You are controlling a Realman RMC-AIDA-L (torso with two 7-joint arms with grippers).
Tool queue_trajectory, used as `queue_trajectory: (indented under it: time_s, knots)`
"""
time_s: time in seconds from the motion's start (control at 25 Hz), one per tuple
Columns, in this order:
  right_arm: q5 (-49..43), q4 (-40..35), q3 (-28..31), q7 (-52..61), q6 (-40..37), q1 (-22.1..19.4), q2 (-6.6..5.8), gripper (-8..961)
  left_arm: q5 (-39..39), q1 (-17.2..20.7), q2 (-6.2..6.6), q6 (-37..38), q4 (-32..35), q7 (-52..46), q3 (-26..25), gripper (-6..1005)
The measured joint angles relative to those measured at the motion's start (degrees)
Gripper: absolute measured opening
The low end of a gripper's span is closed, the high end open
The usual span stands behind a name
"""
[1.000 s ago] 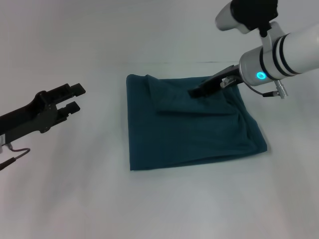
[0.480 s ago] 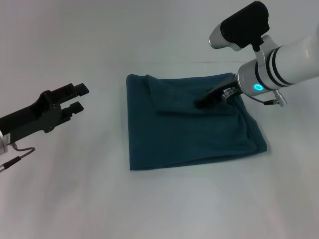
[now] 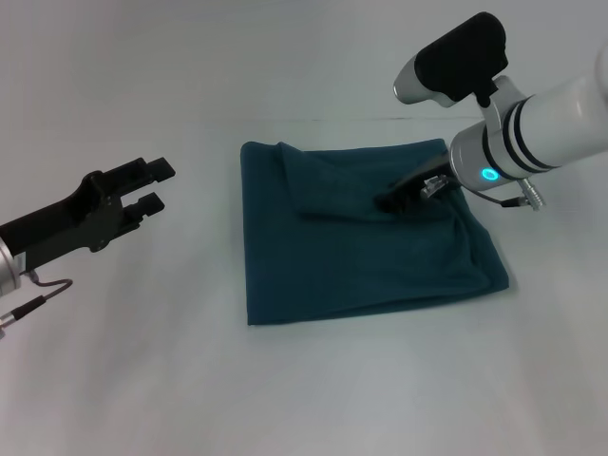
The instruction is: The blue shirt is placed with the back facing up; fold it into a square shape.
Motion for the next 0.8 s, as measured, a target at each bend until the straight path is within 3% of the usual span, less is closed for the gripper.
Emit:
queue_trajectory:
  time_s: [0.12, 0.32, 0.8]
  knots:
    - [-1.4, -0.1, -0.1, 1.3, 0.8, 0.1, 0.26, 372, 0.0, 0.0, 0.0, -0.2, 0.0, 0.1, 0.0, 663]
    - [-1.6, -0.4, 0.0, 3.3, 1.3, 0.2, 0.26, 137, 0.0, 0.0, 0.0, -0.3, -0.1, 0.2, 0.0, 663]
    - [-1.3, -6.2, 0.3, 6.9, -2.5, -2.3, 0.26, 20, 0.0, 0.0, 0.0, -0.9, -0.1, 0.3, 0.0, 663]
